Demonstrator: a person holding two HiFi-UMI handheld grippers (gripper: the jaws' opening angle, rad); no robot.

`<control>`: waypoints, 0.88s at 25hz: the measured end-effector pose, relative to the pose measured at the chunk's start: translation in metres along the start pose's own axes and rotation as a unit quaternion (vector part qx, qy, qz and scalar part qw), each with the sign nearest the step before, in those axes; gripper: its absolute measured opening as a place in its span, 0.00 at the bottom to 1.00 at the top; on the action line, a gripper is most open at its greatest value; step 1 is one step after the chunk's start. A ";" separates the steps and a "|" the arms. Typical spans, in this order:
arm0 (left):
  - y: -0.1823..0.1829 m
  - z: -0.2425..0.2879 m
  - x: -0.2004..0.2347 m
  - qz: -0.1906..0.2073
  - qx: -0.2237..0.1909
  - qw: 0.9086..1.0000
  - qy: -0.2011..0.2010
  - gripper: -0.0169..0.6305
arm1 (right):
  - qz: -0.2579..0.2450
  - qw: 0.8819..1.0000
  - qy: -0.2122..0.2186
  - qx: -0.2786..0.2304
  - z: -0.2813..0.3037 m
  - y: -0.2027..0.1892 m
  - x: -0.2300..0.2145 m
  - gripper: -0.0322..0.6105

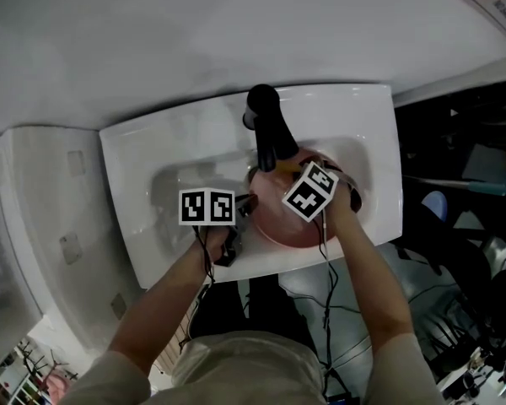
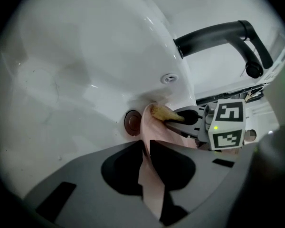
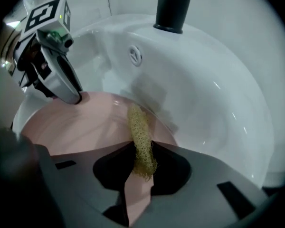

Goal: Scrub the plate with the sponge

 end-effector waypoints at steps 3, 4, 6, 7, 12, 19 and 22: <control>0.002 -0.004 0.001 -0.001 -0.008 1.000 0.004 0.11 | -0.010 0.999 -0.021 0.035 -0.004 -0.015 -0.009 0.17; 0.003 -0.005 0.001 -0.001 -0.009 1.000 0.005 0.11 | -0.010 0.999 -0.024 0.047 -0.006 -0.021 -0.012 0.17; 0.005 -0.007 0.002 -0.002 -0.013 1.000 0.007 0.11 | -0.009 0.997 -0.020 0.072 -0.014 -0.033 -0.014 0.17; 0.006 -0.008 0.002 -0.002 -0.016 1.000 0.008 0.11 | -0.009 0.996 -0.014 0.084 -0.019 -0.039 -0.013 0.17; 0.007 -0.012 0.004 -0.008 -0.027 1.000 0.011 0.10 | 0.004 0.990 0.065 0.122 -0.052 -0.066 0.009 0.17; 0.006 -0.014 0.006 -0.012 -0.032 0.999 0.013 0.10 | 0.028 0.974 0.219 0.053 -0.087 -0.062 0.067 0.17; 0.006 -0.014 0.005 -0.012 -0.031 0.999 0.015 0.10 | 0.017 0.968 0.250 0.015 -0.085 -0.042 0.087 0.17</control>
Point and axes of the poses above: the fingertips, and each gripper's own axes: z forward along the fingers, x to its left, y out of its top, the point moved 8 cm from there along -z, backward along the fingers, and after that the axes turned 3 degrees about -x, right-handed, at the moved point
